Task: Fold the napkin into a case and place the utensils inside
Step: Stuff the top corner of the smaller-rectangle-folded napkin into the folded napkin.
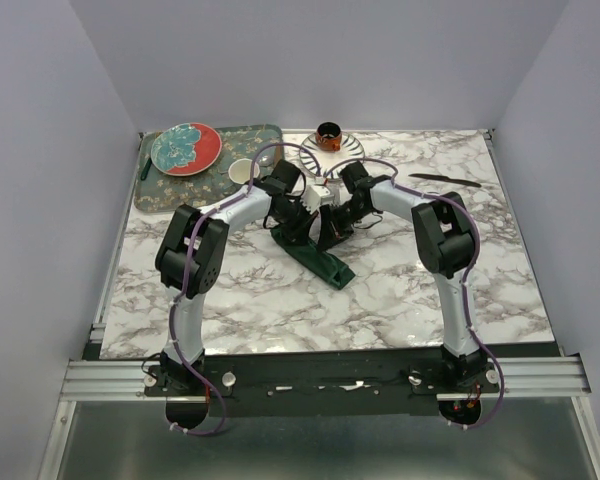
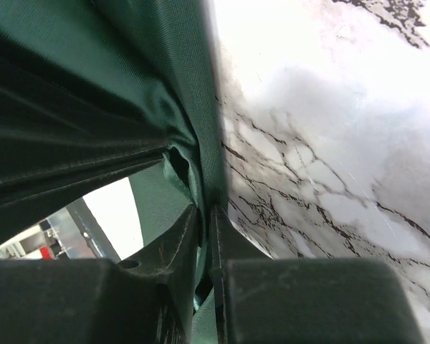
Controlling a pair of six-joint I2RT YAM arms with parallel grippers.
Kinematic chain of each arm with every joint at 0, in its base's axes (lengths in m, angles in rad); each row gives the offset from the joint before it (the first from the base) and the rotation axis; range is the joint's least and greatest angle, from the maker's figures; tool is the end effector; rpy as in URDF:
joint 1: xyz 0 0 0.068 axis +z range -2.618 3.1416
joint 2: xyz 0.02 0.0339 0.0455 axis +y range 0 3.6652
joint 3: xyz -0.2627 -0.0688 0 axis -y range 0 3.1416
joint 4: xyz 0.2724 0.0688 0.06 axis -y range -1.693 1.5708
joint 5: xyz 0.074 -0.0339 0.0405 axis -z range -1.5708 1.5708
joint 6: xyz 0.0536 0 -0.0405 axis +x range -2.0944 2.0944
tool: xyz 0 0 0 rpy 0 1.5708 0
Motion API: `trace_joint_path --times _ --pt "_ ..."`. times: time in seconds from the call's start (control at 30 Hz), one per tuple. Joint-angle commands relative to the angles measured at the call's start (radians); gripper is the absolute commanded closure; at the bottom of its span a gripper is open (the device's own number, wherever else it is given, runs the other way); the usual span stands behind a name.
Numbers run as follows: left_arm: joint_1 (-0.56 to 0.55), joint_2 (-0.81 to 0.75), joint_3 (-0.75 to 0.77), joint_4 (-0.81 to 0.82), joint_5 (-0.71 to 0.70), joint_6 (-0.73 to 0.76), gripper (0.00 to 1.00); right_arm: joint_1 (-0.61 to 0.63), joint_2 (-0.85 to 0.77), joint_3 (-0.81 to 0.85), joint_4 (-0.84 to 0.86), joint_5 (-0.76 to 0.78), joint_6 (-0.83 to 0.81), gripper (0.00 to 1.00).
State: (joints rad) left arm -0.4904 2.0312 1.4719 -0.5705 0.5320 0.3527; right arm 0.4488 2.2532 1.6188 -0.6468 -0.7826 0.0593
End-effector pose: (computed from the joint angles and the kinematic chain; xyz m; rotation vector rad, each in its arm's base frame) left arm 0.3848 -0.2363 0.1465 1.2282 2.3446 -0.7588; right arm 0.4094 0.2391 0.0969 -0.7103 2.7268 1.2263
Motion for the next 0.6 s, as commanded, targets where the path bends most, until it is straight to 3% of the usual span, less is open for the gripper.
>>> trace_joint_path --times 0.0,0.03,0.1,0.3,0.4,0.43,0.57 --pt "0.045 -0.034 -0.018 0.061 0.062 -0.124 0.77 0.016 0.002 -0.048 0.026 0.123 -0.023 0.8" --pt "0.059 -0.052 -0.028 0.081 0.107 -0.151 0.69 0.016 -0.001 -0.051 0.03 0.128 -0.021 0.8" --pt "0.108 -0.115 -0.083 0.166 0.163 -0.251 0.64 0.018 -0.004 -0.059 0.035 0.132 -0.018 0.8" --pt "0.125 -0.247 -0.241 0.277 0.358 -0.383 0.64 0.03 -0.029 -0.066 0.047 0.151 -0.018 0.8" --pt "0.095 -0.288 -0.367 0.432 0.393 -0.599 0.74 0.04 -0.043 -0.069 0.058 0.169 -0.018 0.8" --pt "0.079 -0.296 -0.395 0.466 0.379 -0.647 0.81 0.041 -0.046 -0.071 0.061 0.177 -0.018 0.8" --pt "-0.014 -0.302 -0.498 0.599 0.307 -0.826 0.9 0.048 -0.056 -0.074 0.067 0.197 -0.019 0.8"
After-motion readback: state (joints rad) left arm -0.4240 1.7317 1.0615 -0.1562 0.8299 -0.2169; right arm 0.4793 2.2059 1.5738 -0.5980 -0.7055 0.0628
